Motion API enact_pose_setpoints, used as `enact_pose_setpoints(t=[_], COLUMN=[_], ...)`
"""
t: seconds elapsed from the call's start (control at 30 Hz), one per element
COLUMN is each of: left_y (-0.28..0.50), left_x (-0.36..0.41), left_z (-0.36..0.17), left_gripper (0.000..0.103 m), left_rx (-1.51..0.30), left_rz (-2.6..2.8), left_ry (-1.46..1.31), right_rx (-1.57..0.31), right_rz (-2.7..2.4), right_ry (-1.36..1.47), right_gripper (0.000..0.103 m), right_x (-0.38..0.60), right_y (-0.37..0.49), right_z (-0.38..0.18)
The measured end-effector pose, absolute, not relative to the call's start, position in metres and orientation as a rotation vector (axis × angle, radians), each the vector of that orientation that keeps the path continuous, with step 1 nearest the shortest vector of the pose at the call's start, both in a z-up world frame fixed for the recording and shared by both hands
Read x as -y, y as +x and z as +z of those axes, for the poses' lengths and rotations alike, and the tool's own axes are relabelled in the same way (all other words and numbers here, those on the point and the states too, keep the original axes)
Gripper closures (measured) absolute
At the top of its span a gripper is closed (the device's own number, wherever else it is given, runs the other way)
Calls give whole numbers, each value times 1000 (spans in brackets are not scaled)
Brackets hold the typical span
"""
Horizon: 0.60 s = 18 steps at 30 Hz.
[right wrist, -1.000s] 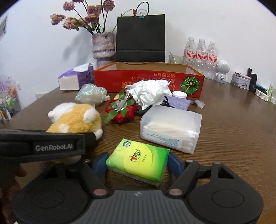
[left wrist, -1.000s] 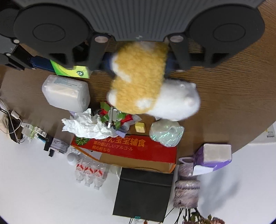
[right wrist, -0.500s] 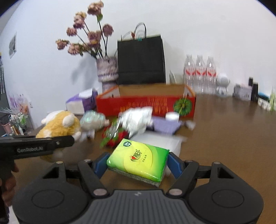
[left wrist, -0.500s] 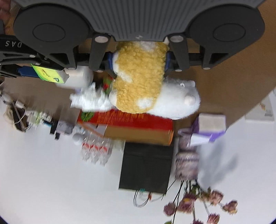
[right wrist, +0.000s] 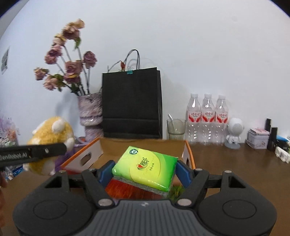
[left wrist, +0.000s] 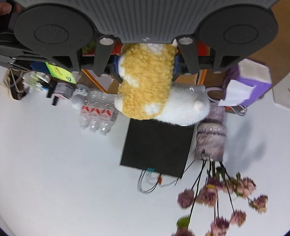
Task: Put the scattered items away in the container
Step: 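Carry both items into the cardboard box and open both grippers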
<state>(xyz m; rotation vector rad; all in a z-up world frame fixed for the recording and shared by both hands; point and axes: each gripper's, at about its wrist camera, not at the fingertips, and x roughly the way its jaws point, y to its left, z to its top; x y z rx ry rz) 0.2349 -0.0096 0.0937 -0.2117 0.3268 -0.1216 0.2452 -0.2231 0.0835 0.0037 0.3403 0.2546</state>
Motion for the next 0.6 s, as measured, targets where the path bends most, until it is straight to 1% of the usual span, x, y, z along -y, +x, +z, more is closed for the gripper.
enact_pose_setpoints(t=[0.13,0.27,0.5,0.6], left_y=[286,324,360,366], left_x=[9,9,12,12], left_z=[80,58,28,20], left_gripper=[51,51,51,47], left_rx=[-383,-455,-576,-611], left_rz=[-105,-71,-57,-46], left_ry=[-245,-227,-162,-144], right_rx=[-390,-497,-618,-665], right_rz=[242,238,269,279], right_ry=[-7,-16,-66,-84], right_gripper=[31,31,31,30], right_x=[212,208,197,192], right_y=[300,352,393,397], right_z=[78,62,32,24])
